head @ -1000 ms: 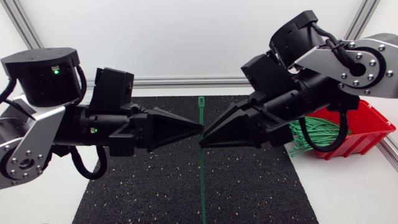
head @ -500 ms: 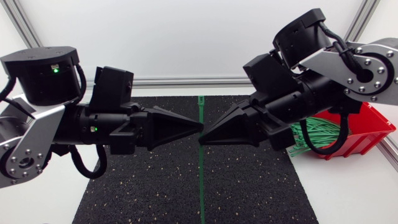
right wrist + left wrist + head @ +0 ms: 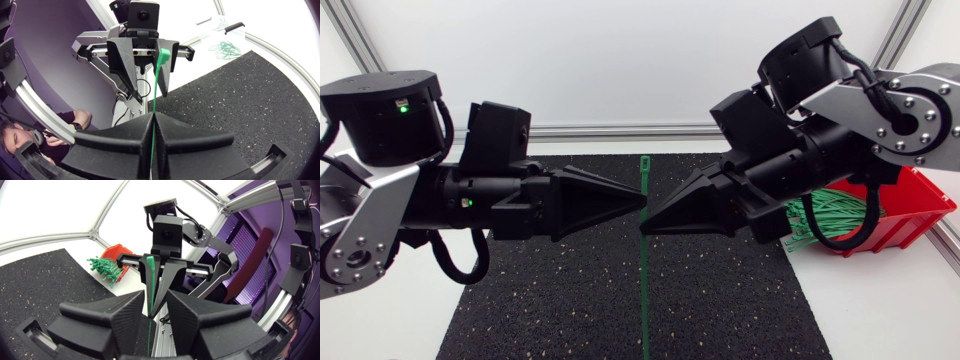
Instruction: Take a green cable tie from the red box, thread the tail through the head to close it, then place it in the transparent bin on the left.
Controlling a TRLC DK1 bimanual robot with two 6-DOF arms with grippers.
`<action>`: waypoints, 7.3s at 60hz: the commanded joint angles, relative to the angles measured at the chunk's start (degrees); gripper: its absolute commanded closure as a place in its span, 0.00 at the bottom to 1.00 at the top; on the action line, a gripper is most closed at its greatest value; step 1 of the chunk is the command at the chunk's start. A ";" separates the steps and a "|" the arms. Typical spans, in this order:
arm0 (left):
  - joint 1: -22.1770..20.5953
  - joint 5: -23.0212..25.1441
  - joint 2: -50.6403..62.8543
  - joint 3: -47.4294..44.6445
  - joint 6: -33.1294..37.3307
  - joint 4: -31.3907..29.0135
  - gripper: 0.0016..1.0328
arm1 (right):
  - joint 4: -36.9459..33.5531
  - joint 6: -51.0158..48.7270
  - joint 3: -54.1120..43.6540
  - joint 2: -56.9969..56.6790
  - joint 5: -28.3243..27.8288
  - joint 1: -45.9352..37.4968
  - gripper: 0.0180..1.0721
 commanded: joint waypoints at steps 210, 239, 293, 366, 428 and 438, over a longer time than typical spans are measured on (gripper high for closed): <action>17.82 13.76 7.39 7.61 -2.50 -7.94 0.96 | -7.01 -5.94 -2.64 1.48 15.62 7.46 0.05; 21.51 16.23 7.12 6.03 -2.32 -8.38 0.96 | 0.19 -17.63 -4.48 -0.19 28.02 11.94 0.05; 19.84 19.48 17.93 13.59 -2.59 -20.68 0.96 | 15.22 -33.98 -14.77 -2.39 60.97 27.06 0.05; 22.57 23.78 29.27 19.83 -1.44 -23.67 0.96 | 66.90 -82.23 -40.87 -3.71 63.61 38.22 0.05; 20.28 23.78 32.43 21.24 -1.62 -25.34 0.96 | 80.61 -85.48 -44.04 4.64 49.81 36.73 0.20; 19.58 23.78 32.26 21.06 -1.62 -25.69 0.96 | 82.37 -85.57 -43.16 6.22 48.93 35.50 0.25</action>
